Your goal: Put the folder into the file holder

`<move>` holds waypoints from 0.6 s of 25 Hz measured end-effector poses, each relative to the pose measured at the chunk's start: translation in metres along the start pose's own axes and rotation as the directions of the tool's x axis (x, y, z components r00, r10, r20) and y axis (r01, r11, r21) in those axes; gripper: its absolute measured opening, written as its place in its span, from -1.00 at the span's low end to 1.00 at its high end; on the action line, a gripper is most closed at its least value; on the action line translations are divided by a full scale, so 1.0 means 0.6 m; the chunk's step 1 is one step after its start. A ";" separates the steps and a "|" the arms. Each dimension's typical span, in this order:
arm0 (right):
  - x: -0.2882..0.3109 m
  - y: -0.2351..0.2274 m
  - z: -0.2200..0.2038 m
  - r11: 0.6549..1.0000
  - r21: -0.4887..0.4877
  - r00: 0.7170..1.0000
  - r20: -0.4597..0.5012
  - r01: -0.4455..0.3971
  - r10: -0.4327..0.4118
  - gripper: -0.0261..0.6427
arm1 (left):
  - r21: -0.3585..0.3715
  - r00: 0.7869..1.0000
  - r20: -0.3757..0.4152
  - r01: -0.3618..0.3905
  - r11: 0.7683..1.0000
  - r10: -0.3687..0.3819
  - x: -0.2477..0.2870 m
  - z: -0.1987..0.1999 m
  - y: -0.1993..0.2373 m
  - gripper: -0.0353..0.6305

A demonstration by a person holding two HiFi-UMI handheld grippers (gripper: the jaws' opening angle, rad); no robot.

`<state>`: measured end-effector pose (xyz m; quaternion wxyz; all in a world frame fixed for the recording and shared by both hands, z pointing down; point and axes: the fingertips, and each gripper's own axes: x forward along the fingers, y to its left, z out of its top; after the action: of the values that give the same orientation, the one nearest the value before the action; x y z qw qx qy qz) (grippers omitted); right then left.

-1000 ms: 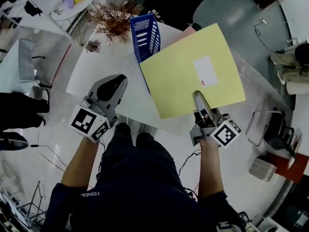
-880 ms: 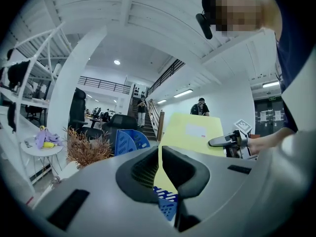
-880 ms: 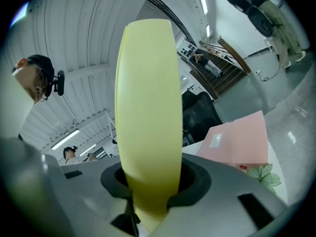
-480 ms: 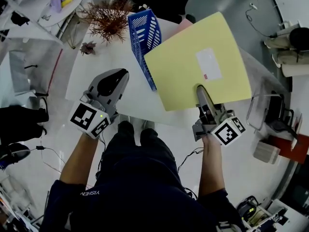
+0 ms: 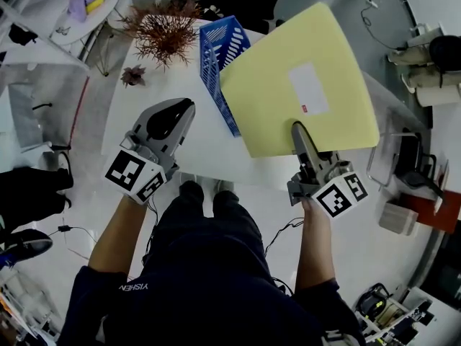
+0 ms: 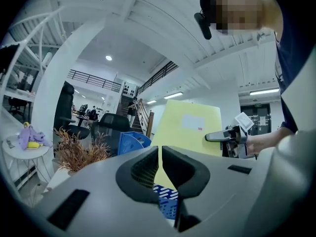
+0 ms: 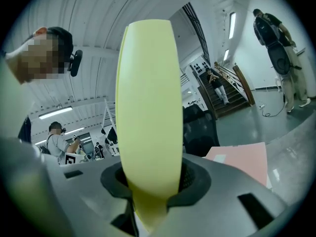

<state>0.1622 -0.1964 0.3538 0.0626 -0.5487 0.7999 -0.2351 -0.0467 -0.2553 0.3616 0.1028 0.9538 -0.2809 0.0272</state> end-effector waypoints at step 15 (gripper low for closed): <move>0.057 0.047 0.013 0.980 -0.198 0.999 -0.011 0.034 -0.036 -0.50 | -0.002 1.000 0.012 0.024 1.000 -0.023 -0.003 0.014 0.039 -0.75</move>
<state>0.1276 -0.2217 0.3399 -0.0021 -0.5645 0.8099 -0.1594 -0.0607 -0.2753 0.3571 0.1022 0.9571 -0.2703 0.0201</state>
